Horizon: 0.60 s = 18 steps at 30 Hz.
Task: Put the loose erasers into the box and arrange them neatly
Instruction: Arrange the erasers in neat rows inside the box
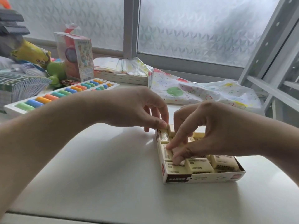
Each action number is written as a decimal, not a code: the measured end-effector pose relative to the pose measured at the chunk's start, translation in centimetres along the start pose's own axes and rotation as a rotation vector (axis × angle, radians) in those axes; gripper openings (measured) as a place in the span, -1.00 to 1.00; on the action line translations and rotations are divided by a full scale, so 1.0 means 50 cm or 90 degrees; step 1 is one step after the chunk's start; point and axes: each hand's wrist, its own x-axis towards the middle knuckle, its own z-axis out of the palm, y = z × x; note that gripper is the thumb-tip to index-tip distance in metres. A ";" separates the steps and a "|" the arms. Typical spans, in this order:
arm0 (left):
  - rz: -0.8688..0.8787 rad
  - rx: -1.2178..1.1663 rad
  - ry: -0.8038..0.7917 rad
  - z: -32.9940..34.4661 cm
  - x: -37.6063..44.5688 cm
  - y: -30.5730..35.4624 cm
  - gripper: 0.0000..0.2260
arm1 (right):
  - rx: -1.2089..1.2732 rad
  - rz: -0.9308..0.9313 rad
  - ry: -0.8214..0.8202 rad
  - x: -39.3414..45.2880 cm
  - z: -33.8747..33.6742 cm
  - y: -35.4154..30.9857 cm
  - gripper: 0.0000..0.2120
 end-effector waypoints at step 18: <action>-0.010 -0.027 -0.010 0.002 0.004 -0.004 -0.84 | -0.099 -0.013 0.147 -0.015 -0.056 0.044 -0.72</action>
